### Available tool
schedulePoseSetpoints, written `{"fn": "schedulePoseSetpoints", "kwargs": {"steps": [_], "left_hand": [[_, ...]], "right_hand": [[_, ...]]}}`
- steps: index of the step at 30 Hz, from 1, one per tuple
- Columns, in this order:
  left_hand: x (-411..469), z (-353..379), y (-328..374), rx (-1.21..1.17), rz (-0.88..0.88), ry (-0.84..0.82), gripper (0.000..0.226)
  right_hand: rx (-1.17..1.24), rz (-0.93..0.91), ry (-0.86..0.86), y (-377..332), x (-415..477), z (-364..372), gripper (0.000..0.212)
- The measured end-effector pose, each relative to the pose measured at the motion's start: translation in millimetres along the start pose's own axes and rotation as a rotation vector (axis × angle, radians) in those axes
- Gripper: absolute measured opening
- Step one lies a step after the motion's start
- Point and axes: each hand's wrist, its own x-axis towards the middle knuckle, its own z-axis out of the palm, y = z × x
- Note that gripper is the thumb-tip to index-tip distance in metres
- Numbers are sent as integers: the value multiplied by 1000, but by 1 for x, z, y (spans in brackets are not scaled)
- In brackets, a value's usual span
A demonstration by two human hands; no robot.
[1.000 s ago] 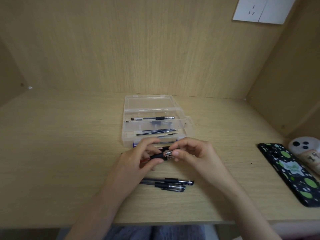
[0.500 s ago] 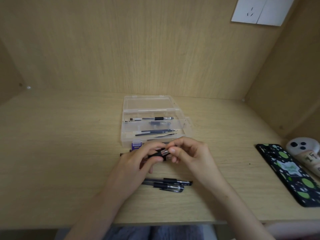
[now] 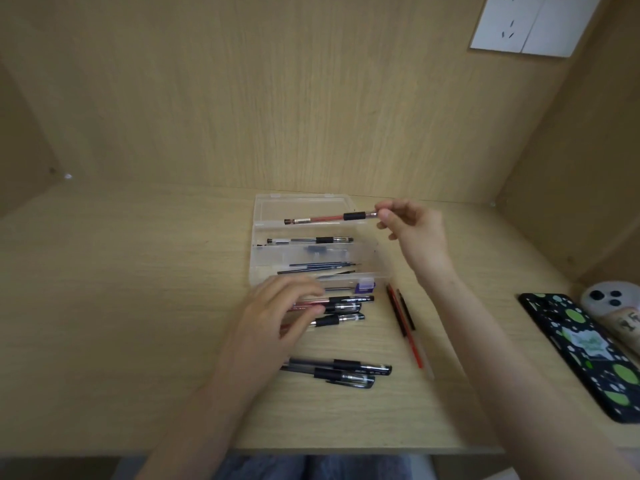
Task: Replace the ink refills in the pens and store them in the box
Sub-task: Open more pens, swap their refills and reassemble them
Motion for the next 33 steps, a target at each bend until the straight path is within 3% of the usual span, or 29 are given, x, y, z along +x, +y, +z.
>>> {"fn": "schedulePoseSetpoints", "kwargs": {"steps": [8,14,17,23,27,30,33], "left_hand": [[-1,5,-5,78,-10,-162,17],[-2,10,-5,92,-53,-170,29],[-2,9,-4,63,-55,-112,31],[-2,2,0,9,14,40,23],[-2,4,0,40,52,15,25],[-4,3,5,79,47,-39,29],[-4,0,7,99,4,-72,36]], "right_hand": [[-207,5,17,25,18,48,13],[-379,-82,-44,28,9,38,25],[-328,-200,-97,9,-12,21,19],[-315,-251,-371,1,-78,-6,21],[-93,-46,-355,10,-92,-4,6],[93,22,-346,10,-98,2,13],[122,-10,-369,9,-105,8,23]]}}
